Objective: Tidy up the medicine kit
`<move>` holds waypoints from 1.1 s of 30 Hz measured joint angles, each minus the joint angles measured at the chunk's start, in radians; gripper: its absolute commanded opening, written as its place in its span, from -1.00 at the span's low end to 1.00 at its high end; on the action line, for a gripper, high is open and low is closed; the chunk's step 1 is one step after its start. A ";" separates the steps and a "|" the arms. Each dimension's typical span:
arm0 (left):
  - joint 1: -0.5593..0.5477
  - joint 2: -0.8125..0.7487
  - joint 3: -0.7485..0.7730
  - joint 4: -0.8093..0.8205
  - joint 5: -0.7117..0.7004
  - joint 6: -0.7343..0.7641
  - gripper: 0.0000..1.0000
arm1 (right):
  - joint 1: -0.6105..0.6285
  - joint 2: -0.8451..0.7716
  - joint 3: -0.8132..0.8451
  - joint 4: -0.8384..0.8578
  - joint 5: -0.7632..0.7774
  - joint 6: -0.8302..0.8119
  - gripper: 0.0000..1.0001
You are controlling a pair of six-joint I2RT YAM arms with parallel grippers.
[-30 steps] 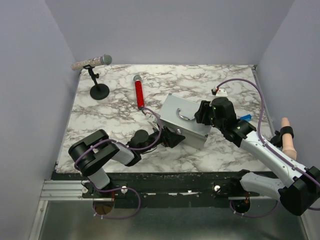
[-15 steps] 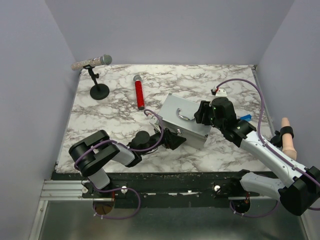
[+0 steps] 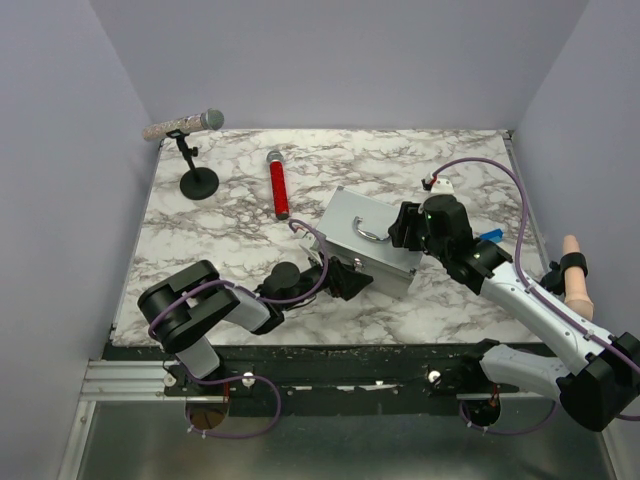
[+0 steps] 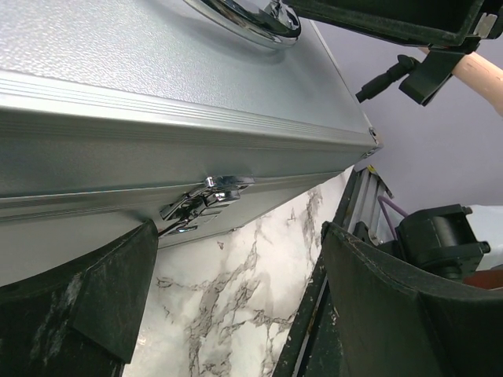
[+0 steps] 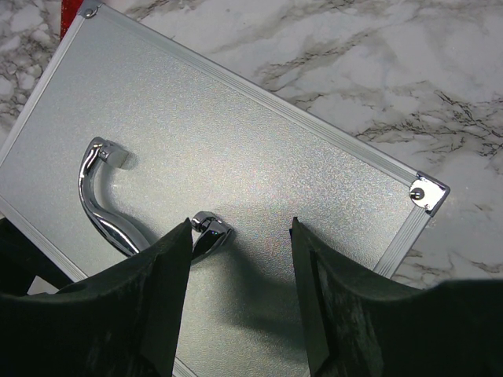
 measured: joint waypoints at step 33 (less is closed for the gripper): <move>-0.026 -0.023 -0.036 0.042 0.050 -0.023 0.76 | 0.000 -0.002 -0.003 0.000 0.000 0.000 0.24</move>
